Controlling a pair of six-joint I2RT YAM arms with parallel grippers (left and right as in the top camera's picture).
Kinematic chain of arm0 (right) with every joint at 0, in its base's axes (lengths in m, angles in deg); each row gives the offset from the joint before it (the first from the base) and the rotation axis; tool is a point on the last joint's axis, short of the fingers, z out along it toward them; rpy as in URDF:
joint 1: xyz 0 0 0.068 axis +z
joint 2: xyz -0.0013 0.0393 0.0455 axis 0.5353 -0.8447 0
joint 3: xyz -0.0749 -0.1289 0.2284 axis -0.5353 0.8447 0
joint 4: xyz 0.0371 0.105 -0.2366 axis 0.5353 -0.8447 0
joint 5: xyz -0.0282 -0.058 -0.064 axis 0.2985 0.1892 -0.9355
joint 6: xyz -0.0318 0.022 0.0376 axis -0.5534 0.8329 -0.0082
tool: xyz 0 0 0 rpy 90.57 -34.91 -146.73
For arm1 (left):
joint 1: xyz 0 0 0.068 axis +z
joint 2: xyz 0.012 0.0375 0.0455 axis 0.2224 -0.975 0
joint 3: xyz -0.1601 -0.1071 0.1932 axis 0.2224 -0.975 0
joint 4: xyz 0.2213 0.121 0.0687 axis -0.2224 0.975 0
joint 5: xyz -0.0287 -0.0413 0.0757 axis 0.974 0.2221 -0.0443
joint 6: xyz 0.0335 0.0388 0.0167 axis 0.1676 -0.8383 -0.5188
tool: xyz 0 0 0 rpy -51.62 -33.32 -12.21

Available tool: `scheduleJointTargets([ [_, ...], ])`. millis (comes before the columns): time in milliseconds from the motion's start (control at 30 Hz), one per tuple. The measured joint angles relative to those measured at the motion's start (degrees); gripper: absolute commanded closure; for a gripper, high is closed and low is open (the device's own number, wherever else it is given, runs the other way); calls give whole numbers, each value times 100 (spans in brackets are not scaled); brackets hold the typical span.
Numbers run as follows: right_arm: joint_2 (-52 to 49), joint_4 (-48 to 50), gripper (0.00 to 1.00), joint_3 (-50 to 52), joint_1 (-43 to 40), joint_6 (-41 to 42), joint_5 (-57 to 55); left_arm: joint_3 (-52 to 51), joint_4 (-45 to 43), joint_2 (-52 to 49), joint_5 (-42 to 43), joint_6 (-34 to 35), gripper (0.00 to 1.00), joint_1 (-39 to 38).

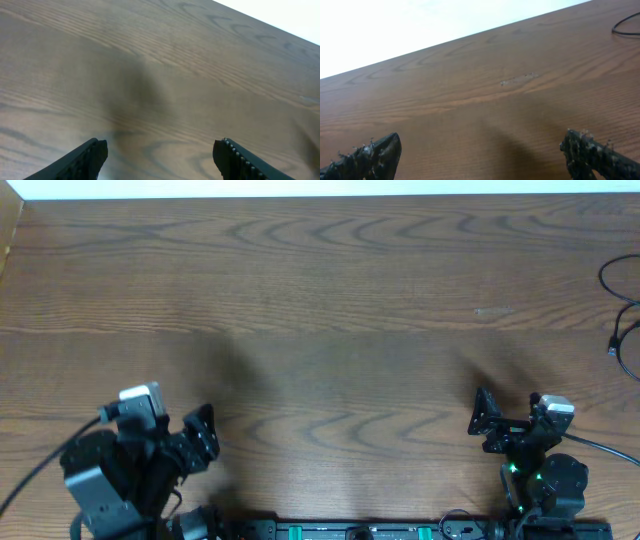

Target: Untangle cables

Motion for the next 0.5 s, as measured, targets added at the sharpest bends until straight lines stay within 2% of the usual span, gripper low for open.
scheduleJointTargets([
  [500,0,0,1,0,0,0,0,-417,874,662,863,39,26,0],
])
